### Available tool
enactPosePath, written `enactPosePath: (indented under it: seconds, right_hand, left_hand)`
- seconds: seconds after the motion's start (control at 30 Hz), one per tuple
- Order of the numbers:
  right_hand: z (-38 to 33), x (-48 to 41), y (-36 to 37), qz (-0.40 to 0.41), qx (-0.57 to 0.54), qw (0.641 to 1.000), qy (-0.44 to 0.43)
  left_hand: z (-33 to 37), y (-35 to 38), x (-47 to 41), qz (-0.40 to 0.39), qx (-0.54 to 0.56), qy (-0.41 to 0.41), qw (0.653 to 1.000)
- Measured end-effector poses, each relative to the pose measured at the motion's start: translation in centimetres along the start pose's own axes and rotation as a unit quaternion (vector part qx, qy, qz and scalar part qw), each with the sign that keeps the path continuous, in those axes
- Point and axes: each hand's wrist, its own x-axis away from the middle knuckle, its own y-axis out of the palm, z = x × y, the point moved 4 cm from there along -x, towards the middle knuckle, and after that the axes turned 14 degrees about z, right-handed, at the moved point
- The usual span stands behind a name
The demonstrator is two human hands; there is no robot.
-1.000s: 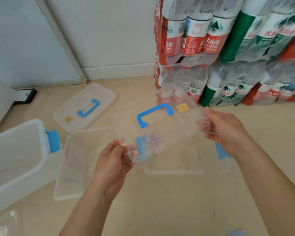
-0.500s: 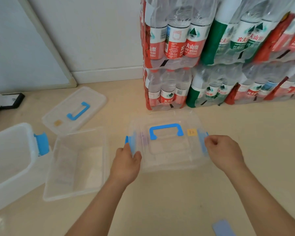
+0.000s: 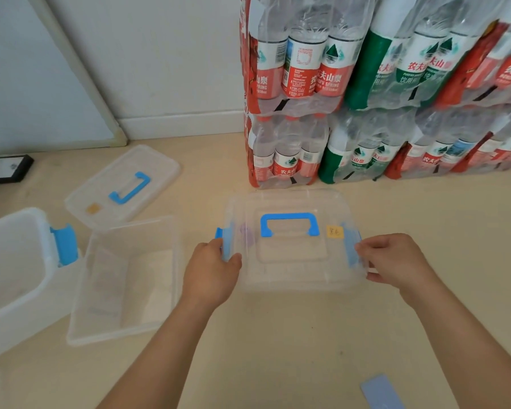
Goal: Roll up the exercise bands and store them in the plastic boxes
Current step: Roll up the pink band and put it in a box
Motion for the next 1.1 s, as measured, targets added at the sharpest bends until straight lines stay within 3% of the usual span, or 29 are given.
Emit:
enactPosePath:
  seconds: [0.23, 0.33, 0.43, 0.53, 0.67, 0.77, 0.93, 1.1]
  right_hand:
    - [-1.0, 0.2, -0.3, -0.019, 0.163, 0.984, -0.065]
    - [0.0, 0.2, -0.1, -0.005, 0.151, 0.987, -0.061]
    - [0.8, -0.1, 0.0, 0.009, 0.083, 0.996, -0.041]
    - [1.2, -0.4, 0.0, -0.006, 0.017, 1.000, 0.022]
    - [2.5, 0.2, 0.7, -0.163, -0.077, 0.962, 0.208]
    - [2.1, 0.0, 0.9, -0.181, -0.117, 0.952, 0.216]
    - [0.5, -0.3, 1.2, -0.130, -0.070, 0.983, 0.113]
    - [-0.2, 0.2, 2.0, -0.074, 0.091, 0.993, -0.014]
  left_hand:
    - [0.3, -0.9, -0.5, -0.006, -0.055, -0.010, 0.998]
    - [-0.1, -0.6, -0.6, -0.002, -0.020, -0.031, 0.999]
    - [-1.0, -0.2, -1.0, -0.011, 0.078, -0.105, 0.991]
    - [-1.4, 0.0, -0.9, -0.022, 0.198, -0.215, 0.956]
    - [-1.7, 0.5, -0.8, -0.046, 0.223, -0.275, 0.934]
    - [-1.7, 1.2, -0.7, -0.126, 0.312, -0.337, 0.879]
    - [-1.7, 1.2, -0.9, -0.041, 0.293, -0.267, 0.917]
    - [0.1, 0.5, 0.1, 0.059, 0.144, -0.144, 0.977]
